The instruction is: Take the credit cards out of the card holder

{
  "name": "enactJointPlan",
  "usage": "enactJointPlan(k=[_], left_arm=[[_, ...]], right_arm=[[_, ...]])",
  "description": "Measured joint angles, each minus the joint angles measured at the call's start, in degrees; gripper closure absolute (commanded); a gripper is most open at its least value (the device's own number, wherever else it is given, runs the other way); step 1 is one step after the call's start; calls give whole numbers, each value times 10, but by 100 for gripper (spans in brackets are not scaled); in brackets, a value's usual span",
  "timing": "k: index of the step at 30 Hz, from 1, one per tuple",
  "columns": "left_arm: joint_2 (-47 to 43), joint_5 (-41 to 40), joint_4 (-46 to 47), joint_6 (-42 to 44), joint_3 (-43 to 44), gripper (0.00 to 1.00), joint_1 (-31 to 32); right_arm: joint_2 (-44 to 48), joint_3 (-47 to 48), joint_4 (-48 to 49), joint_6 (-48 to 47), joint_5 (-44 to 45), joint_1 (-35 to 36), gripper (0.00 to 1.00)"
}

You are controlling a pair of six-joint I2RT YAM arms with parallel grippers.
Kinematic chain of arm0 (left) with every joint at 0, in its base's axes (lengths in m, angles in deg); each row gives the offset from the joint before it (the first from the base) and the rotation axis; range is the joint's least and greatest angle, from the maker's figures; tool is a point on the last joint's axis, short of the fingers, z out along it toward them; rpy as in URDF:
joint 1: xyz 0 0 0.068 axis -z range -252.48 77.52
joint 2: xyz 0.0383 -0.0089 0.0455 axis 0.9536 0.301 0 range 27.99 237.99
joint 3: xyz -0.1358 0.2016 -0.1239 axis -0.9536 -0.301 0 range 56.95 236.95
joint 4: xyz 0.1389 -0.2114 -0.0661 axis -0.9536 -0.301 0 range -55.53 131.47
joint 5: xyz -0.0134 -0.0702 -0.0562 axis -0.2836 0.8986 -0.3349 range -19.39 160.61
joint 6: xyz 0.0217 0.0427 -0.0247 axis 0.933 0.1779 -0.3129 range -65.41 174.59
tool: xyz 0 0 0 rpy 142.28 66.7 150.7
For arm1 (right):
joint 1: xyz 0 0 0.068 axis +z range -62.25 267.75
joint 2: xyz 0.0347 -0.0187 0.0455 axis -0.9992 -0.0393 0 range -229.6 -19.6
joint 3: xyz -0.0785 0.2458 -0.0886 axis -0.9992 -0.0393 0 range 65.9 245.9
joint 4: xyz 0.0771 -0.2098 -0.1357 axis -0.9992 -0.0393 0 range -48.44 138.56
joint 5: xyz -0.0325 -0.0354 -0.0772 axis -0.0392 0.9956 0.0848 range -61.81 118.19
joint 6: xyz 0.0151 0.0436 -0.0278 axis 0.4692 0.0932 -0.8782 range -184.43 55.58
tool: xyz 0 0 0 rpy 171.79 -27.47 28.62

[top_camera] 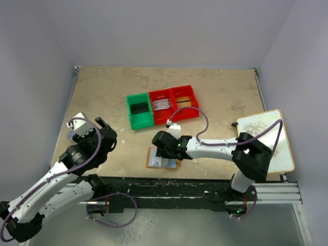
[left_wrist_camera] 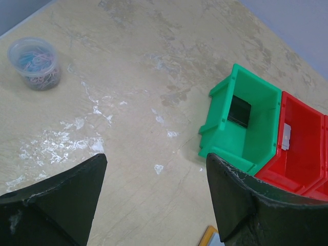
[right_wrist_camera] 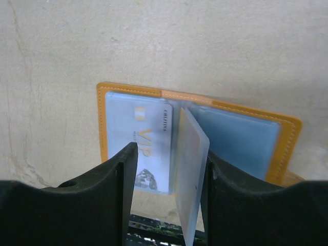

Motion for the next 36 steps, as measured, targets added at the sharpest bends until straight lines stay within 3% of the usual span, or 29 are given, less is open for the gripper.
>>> enactJointPlan(k=[12,20,24,30,36], left_arm=[[21,20,18,20,0,23,0],[31,84,80,52,-40,28,0],[49,156,128,63,-85,33,0],[89,275,199,76,-135,40,0],[121,362,270,89,-161,55,0]], right_arm=[[117,-68,-120,64,66,-1,49],[203,-145,98,10,-1,-1,53],[180,-183,203,13,-44,-1,56],[136,-210,281,21,-85,-9,59],[94,-275,393,17,-162,-61,60]])
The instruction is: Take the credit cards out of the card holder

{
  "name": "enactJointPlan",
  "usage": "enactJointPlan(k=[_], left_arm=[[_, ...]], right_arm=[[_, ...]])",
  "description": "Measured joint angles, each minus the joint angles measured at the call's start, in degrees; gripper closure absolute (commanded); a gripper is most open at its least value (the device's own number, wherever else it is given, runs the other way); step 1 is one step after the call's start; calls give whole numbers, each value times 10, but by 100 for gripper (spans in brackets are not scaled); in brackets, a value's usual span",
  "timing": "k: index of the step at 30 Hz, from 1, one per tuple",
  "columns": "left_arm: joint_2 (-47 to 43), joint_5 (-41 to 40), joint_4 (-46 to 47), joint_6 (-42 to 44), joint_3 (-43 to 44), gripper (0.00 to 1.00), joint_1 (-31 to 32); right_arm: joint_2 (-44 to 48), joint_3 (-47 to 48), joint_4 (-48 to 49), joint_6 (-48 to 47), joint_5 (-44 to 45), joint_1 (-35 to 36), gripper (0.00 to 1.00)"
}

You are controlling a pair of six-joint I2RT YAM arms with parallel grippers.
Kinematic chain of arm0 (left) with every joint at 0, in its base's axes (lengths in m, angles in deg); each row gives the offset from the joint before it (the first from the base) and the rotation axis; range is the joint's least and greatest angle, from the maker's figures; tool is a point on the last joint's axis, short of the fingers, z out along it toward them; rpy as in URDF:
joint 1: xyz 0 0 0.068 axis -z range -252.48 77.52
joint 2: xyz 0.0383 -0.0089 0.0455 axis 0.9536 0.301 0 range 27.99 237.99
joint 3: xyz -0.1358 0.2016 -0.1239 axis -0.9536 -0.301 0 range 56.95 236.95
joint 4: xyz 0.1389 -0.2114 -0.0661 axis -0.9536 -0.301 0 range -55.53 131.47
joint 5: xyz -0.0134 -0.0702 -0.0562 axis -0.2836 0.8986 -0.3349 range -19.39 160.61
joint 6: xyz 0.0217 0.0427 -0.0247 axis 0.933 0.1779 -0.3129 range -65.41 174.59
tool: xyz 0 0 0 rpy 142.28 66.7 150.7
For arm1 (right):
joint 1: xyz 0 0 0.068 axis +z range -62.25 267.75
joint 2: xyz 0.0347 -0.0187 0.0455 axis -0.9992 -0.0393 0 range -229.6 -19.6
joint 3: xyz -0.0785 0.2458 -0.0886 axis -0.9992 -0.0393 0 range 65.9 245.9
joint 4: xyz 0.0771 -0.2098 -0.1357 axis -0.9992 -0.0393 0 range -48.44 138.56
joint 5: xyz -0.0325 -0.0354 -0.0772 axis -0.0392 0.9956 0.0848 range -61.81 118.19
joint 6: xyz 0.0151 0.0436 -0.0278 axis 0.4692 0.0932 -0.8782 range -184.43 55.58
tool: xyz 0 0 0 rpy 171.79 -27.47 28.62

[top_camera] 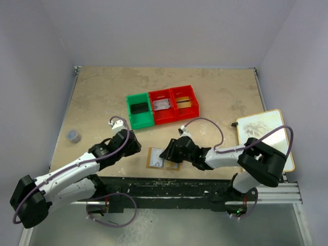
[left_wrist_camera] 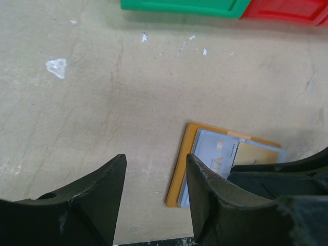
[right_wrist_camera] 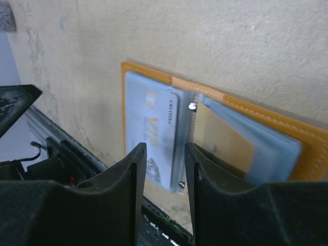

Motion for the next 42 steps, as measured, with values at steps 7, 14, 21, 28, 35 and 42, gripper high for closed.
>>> enactJointPlan(k=[7,14,21,28,35,42], left_arm=[[59,60,50,14,-4,62,0],[69,102,82,31,-10,74,0],[110,146,121,60,-10,77,2],[183,151,147,69,-9,84,41],[252,89,137,79,40,95,112],[258,52,137,73,45,96,116]], right_arm=[[-25,-8,52,-2,-33,-7,63],[-30,-18,71,15,-32,-9,74],[-33,-77,166,48,-45,-16,74],[-49,-87,209,63,-49,-17,75],[-63,-103,249,75,-54,-21,85],[-75,-105,266,86,-59,-24,99]])
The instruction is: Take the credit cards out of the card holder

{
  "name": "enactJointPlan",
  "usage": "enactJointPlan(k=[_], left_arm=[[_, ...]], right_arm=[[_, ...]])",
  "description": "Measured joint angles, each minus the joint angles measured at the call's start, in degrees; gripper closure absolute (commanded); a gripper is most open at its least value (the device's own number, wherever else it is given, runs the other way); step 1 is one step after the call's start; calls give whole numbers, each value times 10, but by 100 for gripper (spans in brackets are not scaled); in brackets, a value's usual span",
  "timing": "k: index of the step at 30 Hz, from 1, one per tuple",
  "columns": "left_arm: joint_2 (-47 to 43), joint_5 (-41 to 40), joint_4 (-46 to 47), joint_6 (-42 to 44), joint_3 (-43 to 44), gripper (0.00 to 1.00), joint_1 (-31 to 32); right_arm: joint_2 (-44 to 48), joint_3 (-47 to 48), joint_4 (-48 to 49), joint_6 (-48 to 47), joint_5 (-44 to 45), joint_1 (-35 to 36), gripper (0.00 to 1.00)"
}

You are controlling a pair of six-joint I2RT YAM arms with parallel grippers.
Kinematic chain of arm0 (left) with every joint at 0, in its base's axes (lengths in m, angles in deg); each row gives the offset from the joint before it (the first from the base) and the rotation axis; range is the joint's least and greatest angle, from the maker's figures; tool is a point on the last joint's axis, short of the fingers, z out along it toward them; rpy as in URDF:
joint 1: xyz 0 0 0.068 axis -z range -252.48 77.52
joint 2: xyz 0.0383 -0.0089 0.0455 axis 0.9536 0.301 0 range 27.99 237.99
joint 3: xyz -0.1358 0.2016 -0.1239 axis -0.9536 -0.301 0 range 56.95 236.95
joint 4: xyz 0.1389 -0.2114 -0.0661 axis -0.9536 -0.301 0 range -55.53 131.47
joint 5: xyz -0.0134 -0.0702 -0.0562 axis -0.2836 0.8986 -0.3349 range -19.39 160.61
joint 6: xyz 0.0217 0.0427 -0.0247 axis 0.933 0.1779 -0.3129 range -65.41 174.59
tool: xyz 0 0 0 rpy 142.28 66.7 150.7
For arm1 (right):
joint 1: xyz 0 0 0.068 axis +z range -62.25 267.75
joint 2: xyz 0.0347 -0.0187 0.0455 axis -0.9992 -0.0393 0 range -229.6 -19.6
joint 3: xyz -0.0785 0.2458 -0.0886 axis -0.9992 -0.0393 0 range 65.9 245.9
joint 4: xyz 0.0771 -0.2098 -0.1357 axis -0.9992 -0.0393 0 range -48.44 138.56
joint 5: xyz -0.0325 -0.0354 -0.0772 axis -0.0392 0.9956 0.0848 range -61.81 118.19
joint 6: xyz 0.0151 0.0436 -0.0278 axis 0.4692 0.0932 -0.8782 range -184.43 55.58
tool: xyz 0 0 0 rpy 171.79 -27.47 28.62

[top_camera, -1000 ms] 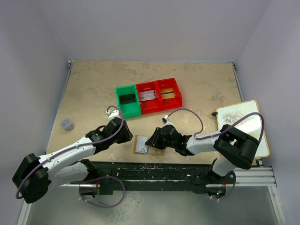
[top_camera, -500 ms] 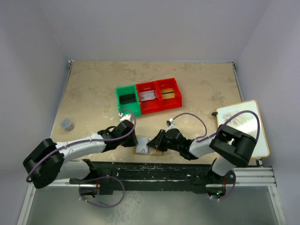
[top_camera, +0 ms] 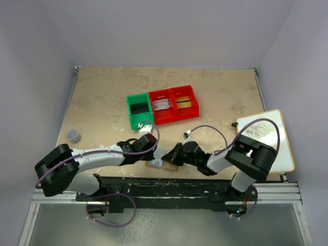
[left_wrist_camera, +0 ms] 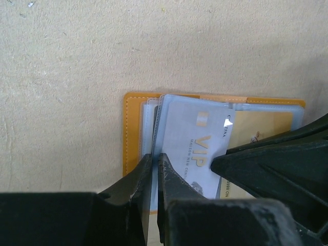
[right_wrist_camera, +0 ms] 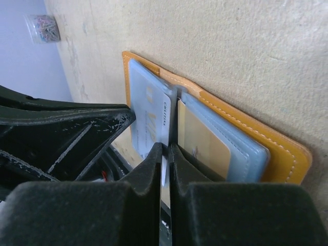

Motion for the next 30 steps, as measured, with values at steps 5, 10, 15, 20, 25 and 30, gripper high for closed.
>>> enactJointPlan(k=[5,10,15,20,25,30], left_arm=[[-2,-9,0,-7,-2,97,1],[-2,-19,0,-14,-4,97,2],[-8,-26,-4,-15,-8,96,3],[-19,-32,-13,-20,-14,90,3],[-56,-36,-31,-25,-19,73,3],[-109,-27,-9,-24,-19,70,3]], right_arm=[[3,-14,16,11,-1,-3,100],[19,-35,31,17,-5,-8,100],[66,-57,18,19,-6,-10,100],[113,-58,-41,16,-1,-10,100],[130,-56,-86,12,3,-12,100],[115,-42,-94,9,3,-14,98]])
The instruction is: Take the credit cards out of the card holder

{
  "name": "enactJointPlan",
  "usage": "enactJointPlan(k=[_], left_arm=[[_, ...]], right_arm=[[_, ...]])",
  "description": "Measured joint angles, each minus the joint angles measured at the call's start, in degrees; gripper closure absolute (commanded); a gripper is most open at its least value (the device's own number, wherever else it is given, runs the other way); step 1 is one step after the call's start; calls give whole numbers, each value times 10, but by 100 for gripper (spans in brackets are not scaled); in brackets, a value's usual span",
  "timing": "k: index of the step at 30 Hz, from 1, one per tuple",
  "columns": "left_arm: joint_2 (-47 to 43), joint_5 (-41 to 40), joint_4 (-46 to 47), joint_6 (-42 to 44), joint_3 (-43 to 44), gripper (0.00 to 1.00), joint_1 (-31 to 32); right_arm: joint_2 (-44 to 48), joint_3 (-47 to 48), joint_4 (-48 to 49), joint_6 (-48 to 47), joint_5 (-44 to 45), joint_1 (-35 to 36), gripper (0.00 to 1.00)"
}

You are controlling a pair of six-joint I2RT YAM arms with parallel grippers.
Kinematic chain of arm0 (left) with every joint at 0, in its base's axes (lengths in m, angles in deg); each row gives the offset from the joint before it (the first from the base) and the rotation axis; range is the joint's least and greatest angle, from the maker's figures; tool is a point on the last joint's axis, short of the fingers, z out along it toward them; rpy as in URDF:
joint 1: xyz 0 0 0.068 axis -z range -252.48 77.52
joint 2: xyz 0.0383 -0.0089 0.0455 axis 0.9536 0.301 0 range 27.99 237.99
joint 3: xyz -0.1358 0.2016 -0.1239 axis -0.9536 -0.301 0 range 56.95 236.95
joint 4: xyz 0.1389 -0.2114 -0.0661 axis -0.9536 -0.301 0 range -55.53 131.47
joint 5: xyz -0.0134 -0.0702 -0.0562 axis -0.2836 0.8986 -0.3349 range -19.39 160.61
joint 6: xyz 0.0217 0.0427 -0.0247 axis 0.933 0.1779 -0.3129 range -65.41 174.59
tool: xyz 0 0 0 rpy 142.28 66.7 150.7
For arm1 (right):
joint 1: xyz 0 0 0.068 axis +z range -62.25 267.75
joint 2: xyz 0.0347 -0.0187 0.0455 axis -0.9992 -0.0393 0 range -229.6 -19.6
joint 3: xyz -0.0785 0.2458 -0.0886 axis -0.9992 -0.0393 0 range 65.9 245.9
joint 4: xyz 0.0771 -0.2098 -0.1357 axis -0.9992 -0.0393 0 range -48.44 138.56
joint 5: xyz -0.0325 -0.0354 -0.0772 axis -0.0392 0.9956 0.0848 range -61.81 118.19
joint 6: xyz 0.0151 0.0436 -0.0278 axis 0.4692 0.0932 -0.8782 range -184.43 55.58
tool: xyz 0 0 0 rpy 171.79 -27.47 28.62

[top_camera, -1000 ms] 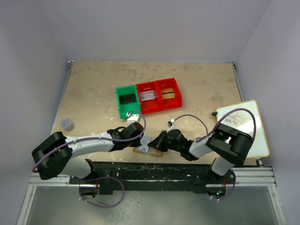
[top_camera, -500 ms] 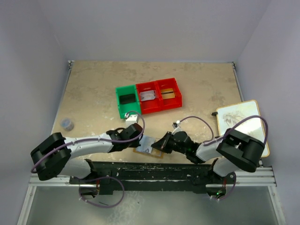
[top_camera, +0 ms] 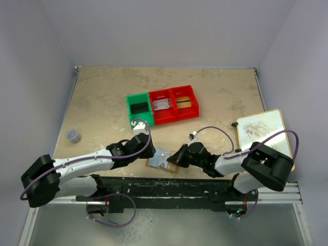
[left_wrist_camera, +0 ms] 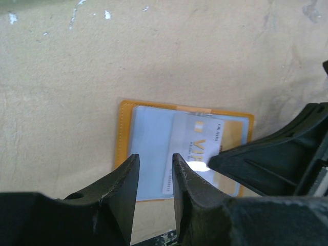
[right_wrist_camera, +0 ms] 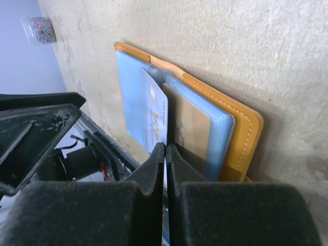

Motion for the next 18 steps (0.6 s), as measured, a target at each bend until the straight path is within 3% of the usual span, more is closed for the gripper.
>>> enactJointPlan(k=[11,18], left_arm=[[94,30,19,1,34,79,0],[106,27,17,-1,35,85,0]], right_arm=[[-13,-9,43,-16,9,-13,91],[-58,10,68,-31,-19,-30,84]])
